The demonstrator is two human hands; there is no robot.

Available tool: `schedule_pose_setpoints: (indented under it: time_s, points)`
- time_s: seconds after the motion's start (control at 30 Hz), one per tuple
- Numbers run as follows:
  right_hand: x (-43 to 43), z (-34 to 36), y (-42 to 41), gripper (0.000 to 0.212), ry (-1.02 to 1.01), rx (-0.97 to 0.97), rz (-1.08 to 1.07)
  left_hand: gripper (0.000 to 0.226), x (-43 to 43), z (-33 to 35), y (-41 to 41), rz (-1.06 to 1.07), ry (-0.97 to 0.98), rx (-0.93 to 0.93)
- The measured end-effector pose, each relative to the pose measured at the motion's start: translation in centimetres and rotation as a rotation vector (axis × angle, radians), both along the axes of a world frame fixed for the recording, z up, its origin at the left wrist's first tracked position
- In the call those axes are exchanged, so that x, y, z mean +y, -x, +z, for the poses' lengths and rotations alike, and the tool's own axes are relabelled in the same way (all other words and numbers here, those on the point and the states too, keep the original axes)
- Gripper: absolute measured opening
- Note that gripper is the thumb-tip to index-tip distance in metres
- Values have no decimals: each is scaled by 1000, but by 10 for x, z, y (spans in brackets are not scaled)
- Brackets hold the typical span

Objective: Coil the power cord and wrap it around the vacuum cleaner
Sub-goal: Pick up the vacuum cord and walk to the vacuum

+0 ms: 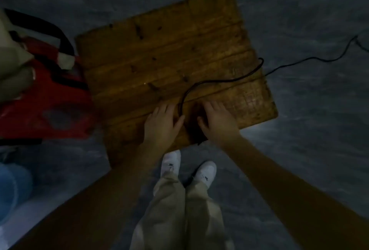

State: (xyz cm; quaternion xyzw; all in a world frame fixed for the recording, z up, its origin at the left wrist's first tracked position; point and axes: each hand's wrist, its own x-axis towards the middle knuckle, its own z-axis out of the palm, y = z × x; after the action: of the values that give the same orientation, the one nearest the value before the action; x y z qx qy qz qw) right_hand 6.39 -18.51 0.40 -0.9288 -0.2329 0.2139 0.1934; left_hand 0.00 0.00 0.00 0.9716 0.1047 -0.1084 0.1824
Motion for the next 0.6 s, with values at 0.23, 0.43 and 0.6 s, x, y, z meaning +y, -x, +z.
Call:
schedule_pose_setpoints:
  time_s: [0.23,0.43,0.6]
  points:
    - [9,-14,-18,54,-12,-76,-20,19,-6,-7,-12,192,210,-18]
    - [10,-6,-33,54,-61,-126,-83,18,6,11,-24,183,319,14]
    - [13,10,-48,45,-3,-146,-93,21,24,34,-33,98,372,-22]
